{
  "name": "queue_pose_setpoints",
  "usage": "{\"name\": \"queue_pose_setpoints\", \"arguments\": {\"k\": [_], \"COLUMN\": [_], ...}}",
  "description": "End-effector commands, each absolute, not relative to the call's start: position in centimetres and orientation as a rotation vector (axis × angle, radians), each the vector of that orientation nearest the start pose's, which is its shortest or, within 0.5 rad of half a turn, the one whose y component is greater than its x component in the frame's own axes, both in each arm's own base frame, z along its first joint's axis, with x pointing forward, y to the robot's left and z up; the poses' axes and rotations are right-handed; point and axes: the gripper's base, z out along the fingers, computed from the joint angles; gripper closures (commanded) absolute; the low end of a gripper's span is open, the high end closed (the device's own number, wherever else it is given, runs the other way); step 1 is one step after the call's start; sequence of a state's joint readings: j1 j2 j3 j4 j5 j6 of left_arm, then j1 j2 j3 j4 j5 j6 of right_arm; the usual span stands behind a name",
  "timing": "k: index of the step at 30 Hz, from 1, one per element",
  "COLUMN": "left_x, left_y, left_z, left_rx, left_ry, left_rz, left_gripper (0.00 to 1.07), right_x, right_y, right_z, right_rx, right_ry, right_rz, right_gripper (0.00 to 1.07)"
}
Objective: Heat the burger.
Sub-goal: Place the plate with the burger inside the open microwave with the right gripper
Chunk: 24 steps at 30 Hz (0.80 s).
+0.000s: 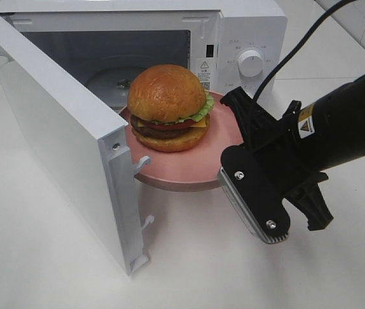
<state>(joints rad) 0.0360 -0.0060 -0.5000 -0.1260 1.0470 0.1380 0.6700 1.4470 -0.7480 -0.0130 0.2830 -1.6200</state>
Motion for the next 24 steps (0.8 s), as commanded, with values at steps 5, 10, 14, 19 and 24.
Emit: {"name": "queue_pose_setpoints", "arguments": {"k": [5,10,14,19,24], "left_x": [-0.7,-0.7,-0.7,-0.7,-0.7], "left_y": [-1.0,-1.0,-1.0,-1.0,-1.0], "left_z": [27.9,27.9,27.9,27.9,27.9], "left_rx": [0.106,0.106,0.106,0.106,0.106], "left_ry": [1.992,1.992,1.992,1.992,1.992], "left_rz": [-0.033,-0.033,-0.033,-0.033,-0.033], "left_gripper": [0.07,0.07,0.07,0.07,0.07], "right_x": [23.9,24.9,25.6,26.7,27.8], "right_y": [18.8,19.6,20.2,21.1,21.9], "right_z": [21.8,21.5,21.4,21.5,21.5], "right_rx": [-2.214,-2.216,-2.213,-2.195,-2.182], "right_ry": [1.000,1.004,1.006,1.020,1.024], "right_rz": [-0.450,-0.447,-0.446,-0.442,-0.443], "right_gripper": [1.07,1.07,1.07,1.07,1.07]}}
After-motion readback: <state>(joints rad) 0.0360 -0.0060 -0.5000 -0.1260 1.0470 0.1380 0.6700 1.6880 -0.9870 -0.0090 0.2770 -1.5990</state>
